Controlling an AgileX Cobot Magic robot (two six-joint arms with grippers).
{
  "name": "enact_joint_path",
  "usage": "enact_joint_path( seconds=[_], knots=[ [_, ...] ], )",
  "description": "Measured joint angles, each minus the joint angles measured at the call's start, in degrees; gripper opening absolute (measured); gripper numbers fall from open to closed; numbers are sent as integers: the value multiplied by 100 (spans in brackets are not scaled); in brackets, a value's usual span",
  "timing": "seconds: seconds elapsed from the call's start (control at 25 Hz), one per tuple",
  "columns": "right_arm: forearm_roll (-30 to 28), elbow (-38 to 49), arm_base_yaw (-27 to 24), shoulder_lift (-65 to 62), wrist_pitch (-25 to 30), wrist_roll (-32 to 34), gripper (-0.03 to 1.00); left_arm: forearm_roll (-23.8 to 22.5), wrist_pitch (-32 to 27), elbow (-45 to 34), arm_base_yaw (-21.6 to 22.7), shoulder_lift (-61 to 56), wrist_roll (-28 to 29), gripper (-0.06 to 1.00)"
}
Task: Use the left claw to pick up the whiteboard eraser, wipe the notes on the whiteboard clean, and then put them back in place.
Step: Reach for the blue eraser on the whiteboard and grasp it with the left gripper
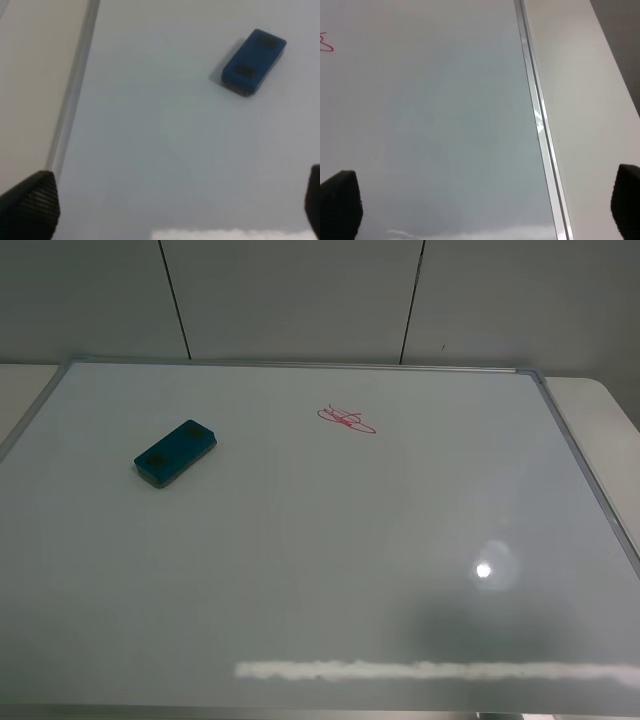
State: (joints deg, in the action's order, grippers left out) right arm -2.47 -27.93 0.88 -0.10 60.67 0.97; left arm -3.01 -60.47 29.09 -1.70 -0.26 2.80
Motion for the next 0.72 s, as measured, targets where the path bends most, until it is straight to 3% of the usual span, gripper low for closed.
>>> enact_joint_path(
  seconds=[0.72],
  knots=[
    [0, 0, 0, 0, 0, 0, 99, -16, 0, 0, 0, 0, 0, 99]
  ],
)
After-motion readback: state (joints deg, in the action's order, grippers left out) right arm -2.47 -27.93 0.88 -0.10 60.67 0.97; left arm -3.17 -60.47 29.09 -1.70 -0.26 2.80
